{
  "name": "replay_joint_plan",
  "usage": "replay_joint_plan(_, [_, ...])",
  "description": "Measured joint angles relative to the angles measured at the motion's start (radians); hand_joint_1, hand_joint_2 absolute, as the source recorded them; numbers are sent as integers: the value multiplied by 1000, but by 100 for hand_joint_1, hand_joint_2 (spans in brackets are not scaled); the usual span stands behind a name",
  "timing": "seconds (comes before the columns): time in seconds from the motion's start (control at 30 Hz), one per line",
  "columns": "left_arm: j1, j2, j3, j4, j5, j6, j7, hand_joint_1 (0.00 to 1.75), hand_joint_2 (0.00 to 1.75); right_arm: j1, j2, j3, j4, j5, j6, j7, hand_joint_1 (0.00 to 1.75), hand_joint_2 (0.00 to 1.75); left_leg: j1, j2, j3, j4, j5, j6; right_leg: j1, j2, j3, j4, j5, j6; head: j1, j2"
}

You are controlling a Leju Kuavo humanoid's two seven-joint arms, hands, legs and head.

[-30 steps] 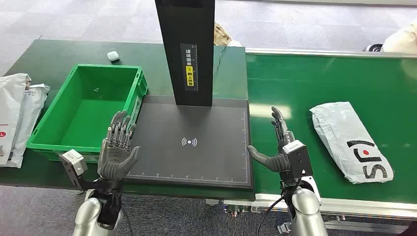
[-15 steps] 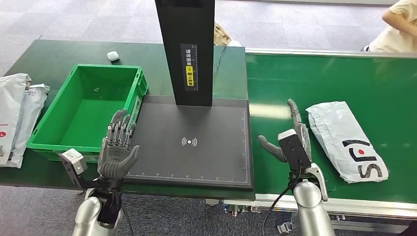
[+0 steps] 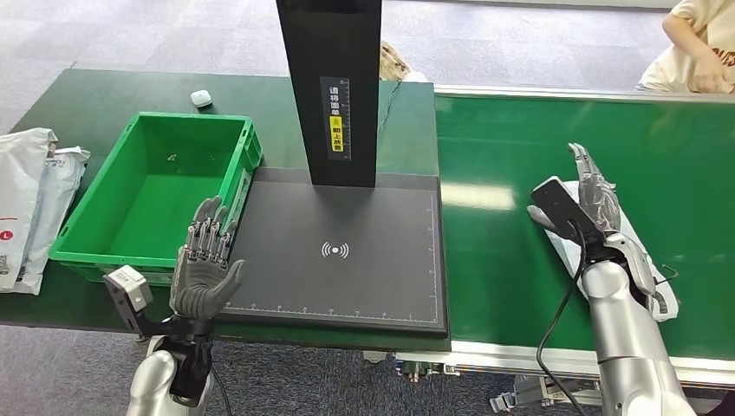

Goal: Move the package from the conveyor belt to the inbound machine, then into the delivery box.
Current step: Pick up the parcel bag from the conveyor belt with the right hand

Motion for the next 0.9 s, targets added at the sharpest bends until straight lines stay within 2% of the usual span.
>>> replay_joint_plan(0.3, [3, 0, 0, 0, 0, 0, 0, 0, 175, -10, -24, 6, 38, 4, 0, 5, 0, 175, 0, 0, 0, 0, 0, 0, 0, 0, 0, 0, 0, 0, 0, 0])
replay_joint_plan(0.53, [9, 2, 1, -12, 1, 0, 1, 0, 175, -40, -65, 32, 75, -3, 8, 53, 0, 175, 0, 0, 0, 0, 0, 0, -1, 0, 0, 0, 0, 0, 0, 0])
replay_joint_plan(0.63, [15, 4, 1, -20, 7, 0, 8, 0, 175, -79, -93, 36, 156, -26, 21, 125, 0, 175, 0, 0, 0, 0, 0, 0, -1, -1, 0, 0, 0, 0, 0, 0])
replay_joint_plan(0.77, [17, 7, 0, -23, 12, -5, 24, 0, 175, -118, -136, 36, 328, -52, 126, 261, 0, 175, 0, -1, 0, 0, 0, 1, -1, -2, 0, -1, 0, 0, 0, 0])
replay_joint_plan(0.9, [11, 8, -1, -18, 12, -10, 27, 0, 175, -119, -169, 37, 465, -55, 169, 325, 0, 175, 0, -2, -1, 0, 0, 1, -1, -2, 0, -1, 0, 0, 0, 0])
